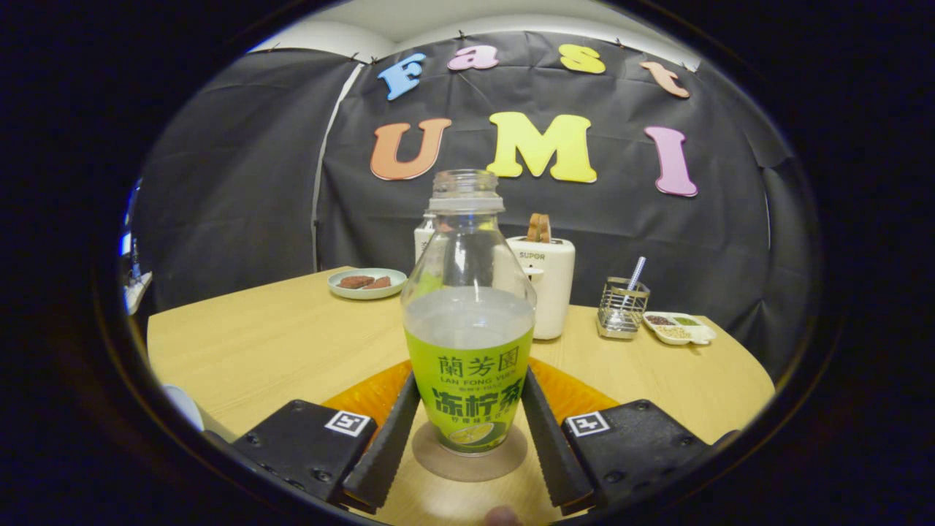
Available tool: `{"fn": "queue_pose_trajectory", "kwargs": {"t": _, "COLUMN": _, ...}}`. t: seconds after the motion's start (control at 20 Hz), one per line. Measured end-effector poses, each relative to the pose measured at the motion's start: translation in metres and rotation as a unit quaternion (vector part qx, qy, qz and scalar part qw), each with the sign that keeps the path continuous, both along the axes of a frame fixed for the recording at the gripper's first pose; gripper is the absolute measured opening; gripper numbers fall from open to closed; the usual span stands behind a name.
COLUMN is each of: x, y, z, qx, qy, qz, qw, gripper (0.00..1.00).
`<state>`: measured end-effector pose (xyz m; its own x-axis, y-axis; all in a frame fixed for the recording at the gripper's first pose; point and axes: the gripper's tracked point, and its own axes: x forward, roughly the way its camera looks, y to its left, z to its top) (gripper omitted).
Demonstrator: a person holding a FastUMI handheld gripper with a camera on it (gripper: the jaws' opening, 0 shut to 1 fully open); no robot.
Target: Take the bottle from table, then pour the juice into the cup, finally place the bottle on the coaster
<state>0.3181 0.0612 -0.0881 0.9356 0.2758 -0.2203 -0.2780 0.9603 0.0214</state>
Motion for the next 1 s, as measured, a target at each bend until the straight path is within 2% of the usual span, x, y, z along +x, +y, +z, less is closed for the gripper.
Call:
{"fn": "queue_pose_trajectory", "kwargs": {"t": 0.2, "x": -0.002, "y": -0.001, "z": -0.004, "qx": -0.002, "qy": 0.009, "qz": 0.001, "qw": 1.0, "gripper": 1.0}}
{"fn": "queue_pose_trajectory", "kwargs": {"t": 0.55, "x": -0.025, "y": -0.013, "z": 0.005, "qx": 0.008, "qy": 0.014, "qz": -0.018, "qw": 1.0, "gripper": 1.0}}
{"fn": "queue_pose_trajectory", "kwargs": {"t": 0.75, "x": -0.066, "y": -0.03, "z": 0.019, "qx": 0.018, "qy": -0.002, "qz": -0.03, "qw": 0.999, "gripper": 1.0}}
{"fn": "queue_pose_trajectory", "kwargs": {"t": 1.0, "x": -0.142, "y": -0.058, "z": 0.049, "qx": 0.034, "qy": -0.045, "qz": -0.069, "qw": 0.996, "gripper": 1.0}}
